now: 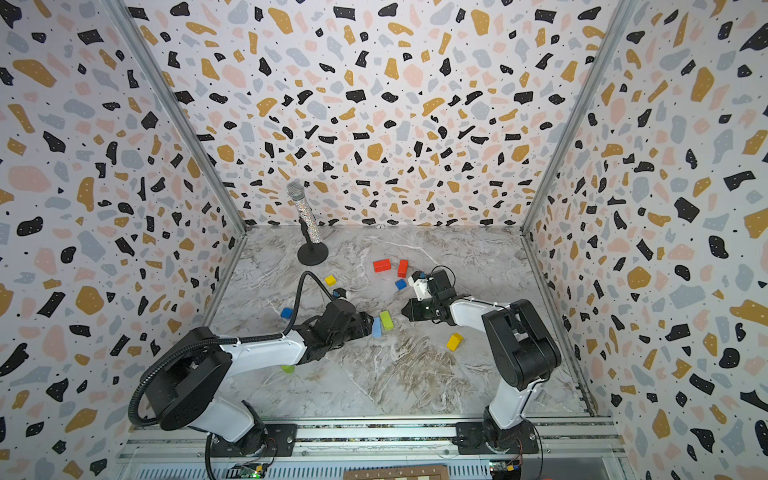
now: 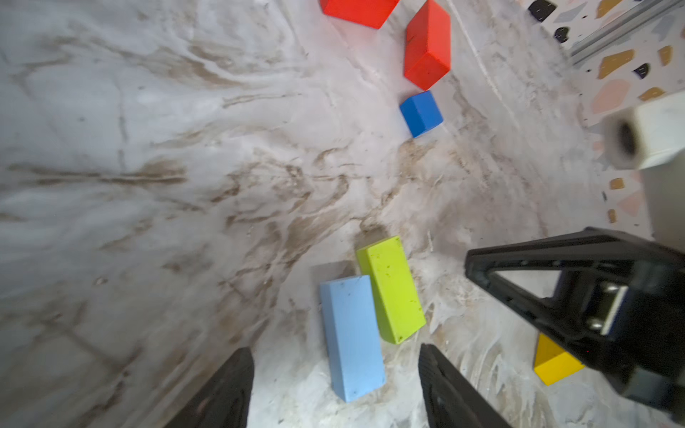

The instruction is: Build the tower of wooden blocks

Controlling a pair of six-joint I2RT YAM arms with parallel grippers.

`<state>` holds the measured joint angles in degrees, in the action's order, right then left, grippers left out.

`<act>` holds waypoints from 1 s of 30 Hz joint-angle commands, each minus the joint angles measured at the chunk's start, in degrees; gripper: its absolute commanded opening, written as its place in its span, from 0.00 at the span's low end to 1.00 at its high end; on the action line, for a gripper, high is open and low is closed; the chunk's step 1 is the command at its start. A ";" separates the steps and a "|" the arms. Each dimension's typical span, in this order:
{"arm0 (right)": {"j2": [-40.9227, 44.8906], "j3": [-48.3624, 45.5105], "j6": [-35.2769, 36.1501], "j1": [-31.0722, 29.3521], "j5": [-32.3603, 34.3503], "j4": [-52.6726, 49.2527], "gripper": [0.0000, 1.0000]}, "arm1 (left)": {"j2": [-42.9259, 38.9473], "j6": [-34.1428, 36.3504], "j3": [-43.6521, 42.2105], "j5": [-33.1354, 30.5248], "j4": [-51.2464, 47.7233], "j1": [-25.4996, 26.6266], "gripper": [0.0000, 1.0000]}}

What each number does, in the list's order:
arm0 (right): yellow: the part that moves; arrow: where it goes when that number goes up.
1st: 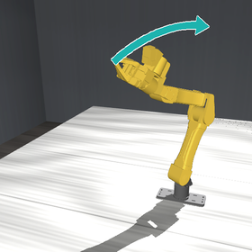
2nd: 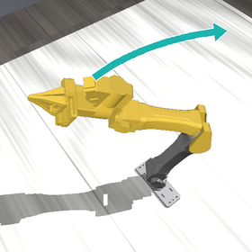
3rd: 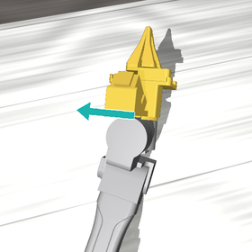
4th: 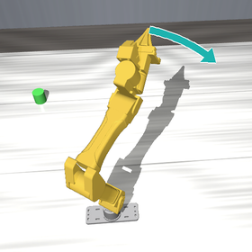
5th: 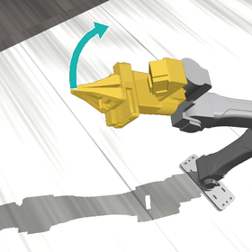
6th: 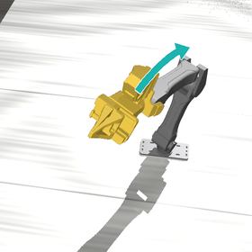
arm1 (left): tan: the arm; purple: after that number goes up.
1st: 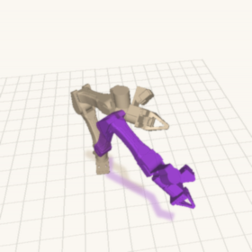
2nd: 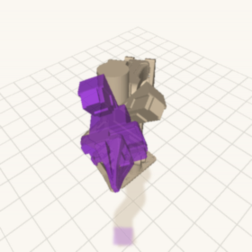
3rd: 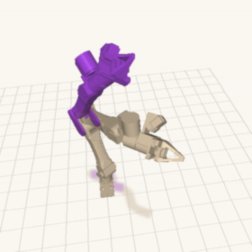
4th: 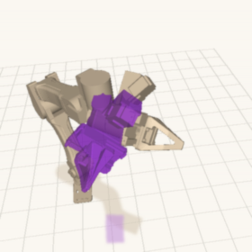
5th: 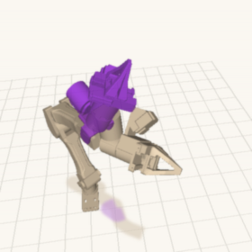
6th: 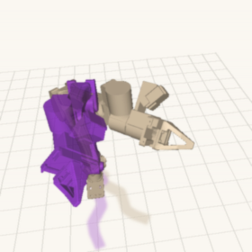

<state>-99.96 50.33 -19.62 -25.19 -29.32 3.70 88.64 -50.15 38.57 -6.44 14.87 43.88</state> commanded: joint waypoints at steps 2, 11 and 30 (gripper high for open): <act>-0.27 1.14 1.28 -1.23 -1.53 -1.42 0.13 | 1.45 -0.13 -2.06 2.70 8.32 -0.31 0.71; -0.83 1.00 0.88 -2.38 -2.55 -0.36 0.13 | 3.84 -1.59 -4.06 5.82 14.34 -0.31 0.75; -2.61 0.81 0.76 -3.68 -2.93 0.47 0.13 | 9.01 -6.51 -4.96 9.18 23.12 1.63 0.75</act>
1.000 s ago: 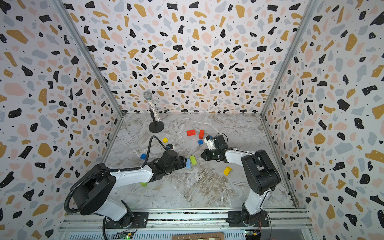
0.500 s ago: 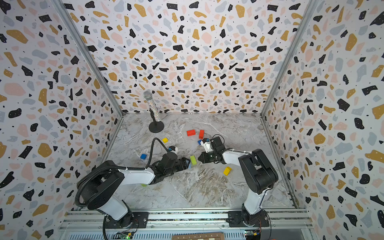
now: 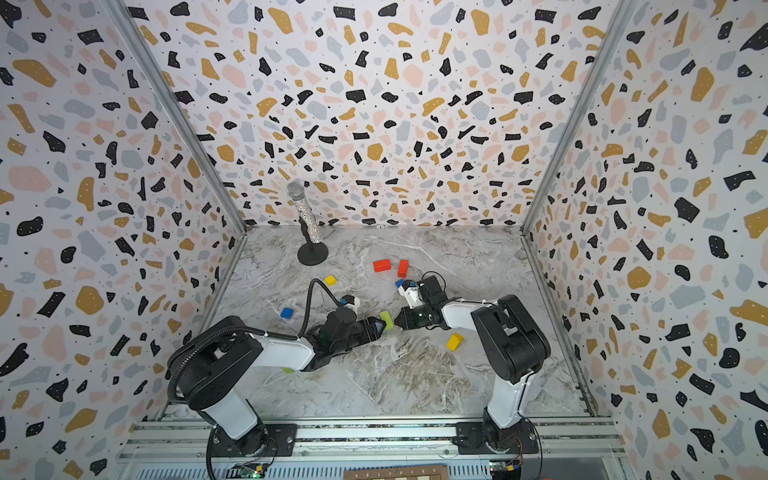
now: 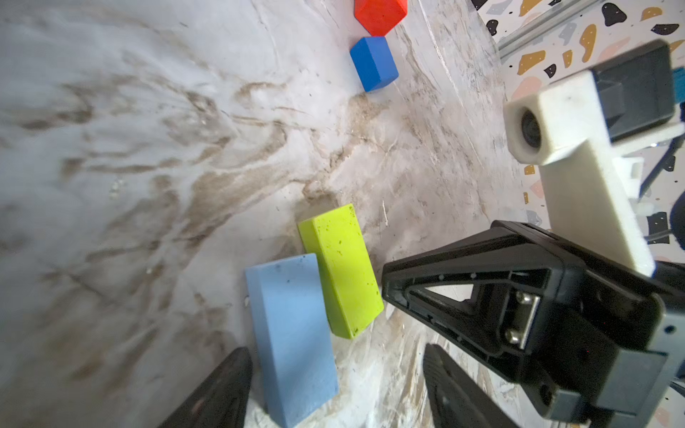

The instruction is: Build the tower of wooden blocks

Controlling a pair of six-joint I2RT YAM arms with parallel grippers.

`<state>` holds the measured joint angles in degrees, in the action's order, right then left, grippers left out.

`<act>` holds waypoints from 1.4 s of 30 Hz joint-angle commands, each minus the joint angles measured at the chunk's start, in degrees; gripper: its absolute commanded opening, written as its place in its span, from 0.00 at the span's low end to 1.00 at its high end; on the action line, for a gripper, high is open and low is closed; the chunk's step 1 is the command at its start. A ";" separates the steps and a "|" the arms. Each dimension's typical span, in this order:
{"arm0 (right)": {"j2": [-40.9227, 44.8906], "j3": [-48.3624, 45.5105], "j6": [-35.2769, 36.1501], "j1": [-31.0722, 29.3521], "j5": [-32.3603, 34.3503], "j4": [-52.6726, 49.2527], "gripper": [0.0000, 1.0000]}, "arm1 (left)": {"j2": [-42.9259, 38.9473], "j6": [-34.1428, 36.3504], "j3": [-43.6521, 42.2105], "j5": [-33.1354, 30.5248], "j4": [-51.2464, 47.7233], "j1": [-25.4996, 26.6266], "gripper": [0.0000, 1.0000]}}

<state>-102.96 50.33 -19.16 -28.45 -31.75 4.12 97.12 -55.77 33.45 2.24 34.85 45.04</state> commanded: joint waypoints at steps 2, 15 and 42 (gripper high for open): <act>0.48 0.70 0.18 -0.49 -0.67 0.10 0.13 | 0.61 -0.84 0.34 0.23 3.12 0.57 0.75; 0.58 -0.93 -0.82 -0.73 -2.34 1.59 0.13 | 2.22 -1.06 2.14 -0.37 3.50 0.58 0.75; 3.19 4.74 0.80 1.02 3.55 -5.97 0.15 | -7.92 3.94 1.94 -2.02 -5.84 -4.36 0.79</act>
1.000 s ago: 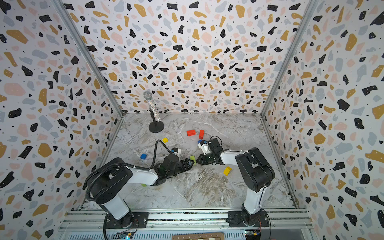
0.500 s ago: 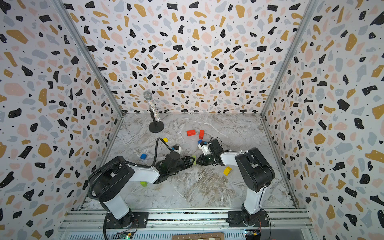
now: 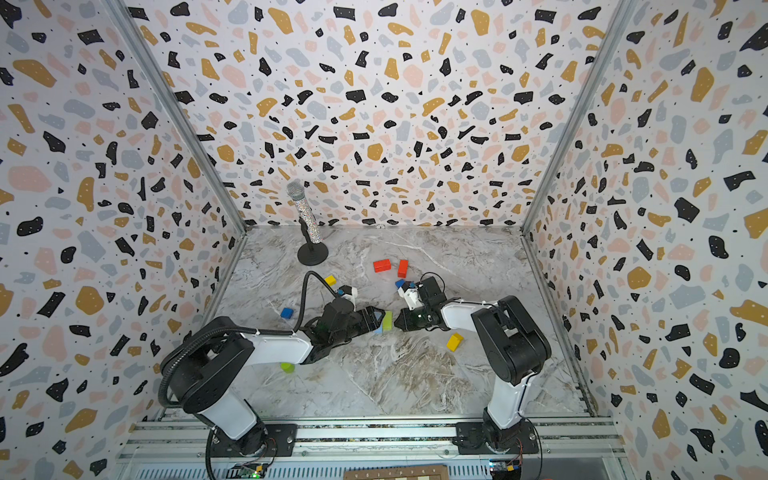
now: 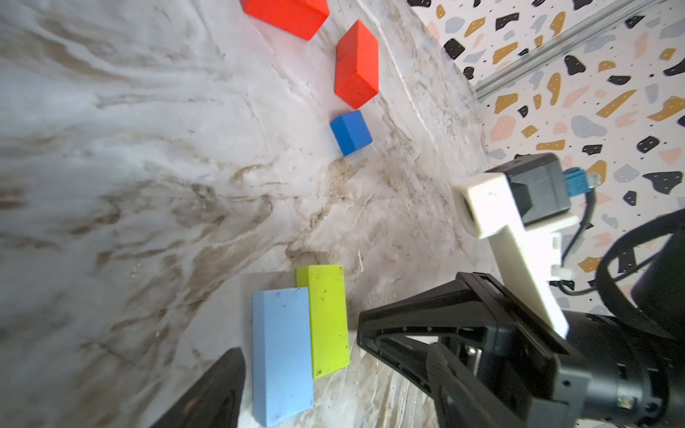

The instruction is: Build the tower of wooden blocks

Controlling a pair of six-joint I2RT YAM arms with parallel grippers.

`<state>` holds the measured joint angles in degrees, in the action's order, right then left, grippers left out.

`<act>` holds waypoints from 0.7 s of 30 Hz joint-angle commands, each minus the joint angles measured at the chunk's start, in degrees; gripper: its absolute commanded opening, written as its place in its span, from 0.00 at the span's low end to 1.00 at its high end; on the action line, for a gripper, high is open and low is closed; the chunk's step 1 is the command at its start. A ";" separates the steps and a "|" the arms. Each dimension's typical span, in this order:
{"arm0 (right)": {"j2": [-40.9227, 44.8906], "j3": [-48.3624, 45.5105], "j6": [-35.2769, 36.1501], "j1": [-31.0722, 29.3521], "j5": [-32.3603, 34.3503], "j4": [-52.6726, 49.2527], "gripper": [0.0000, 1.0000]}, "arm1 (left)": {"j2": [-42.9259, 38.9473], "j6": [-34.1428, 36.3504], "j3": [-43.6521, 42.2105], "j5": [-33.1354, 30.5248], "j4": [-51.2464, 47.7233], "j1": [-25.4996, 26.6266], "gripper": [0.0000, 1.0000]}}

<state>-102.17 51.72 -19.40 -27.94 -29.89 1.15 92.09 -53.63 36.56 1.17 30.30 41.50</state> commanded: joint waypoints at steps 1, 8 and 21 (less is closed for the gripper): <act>1.80 4.61 1.38 0.52 1.90 -3.87 0.15 | -4.06 2.27 -1.47 -1.44 -2.35 -1.05 0.79; -3.82 14.22 3.83 0.55 4.46 -10.01 0.15 | -11.19 9.39 -0.58 -7.84 -16.25 -2.37 0.87; -12.00 27.96 7.24 0.00 7.90 -19.64 0.16 | -22.97 15.42 -1.61 -19.53 -28.97 -2.47 1.00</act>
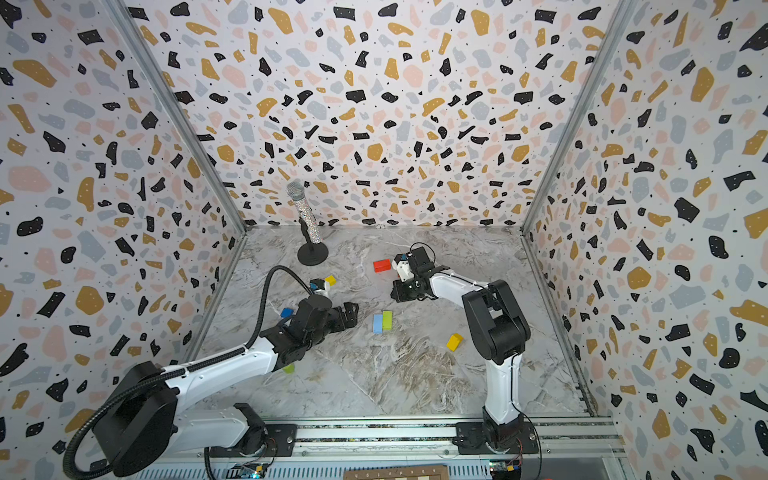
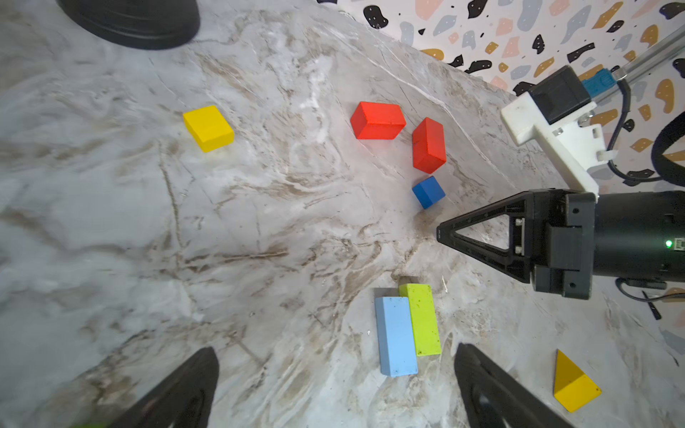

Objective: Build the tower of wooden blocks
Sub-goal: 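Raise both grippers away, moving the right gripper toward the red bricks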

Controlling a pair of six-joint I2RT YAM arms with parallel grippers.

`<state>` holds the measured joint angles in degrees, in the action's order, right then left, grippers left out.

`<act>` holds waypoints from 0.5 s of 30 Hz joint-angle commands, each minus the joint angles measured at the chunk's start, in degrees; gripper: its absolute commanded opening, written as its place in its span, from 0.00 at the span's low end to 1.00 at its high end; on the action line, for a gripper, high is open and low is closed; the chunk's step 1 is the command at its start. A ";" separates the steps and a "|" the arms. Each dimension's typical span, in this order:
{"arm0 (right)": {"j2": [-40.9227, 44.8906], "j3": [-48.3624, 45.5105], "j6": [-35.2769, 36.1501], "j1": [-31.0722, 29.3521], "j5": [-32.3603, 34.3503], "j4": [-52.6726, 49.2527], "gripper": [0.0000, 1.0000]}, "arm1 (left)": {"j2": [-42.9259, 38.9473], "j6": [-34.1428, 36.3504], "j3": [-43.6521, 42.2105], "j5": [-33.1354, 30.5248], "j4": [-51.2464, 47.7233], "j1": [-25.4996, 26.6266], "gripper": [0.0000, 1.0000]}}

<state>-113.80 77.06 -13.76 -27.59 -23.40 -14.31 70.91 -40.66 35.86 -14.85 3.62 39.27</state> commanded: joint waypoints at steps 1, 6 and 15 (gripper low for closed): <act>-0.61 2.81 1.71 -0.34 1.43 -4.37 0.16 | -2.16 2.65 -1.28 -3.77 -2.30 -0.24 1.00; -2.48 4.62 1.92 -1.11 2.69 -5.81 0.16 | -3.71 3.31 -3.52 -4.44 -2.31 -0.56 1.00; -4.75 6.78 1.83 -2.58 4.09 -7.27 0.15 | -4.82 4.10 -5.70 -3.90 -1.74 -1.63 1.00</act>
<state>-118.34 81.47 -12.49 -29.65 -20.40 -19.51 67.11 -38.02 30.52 -18.11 1.13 38.24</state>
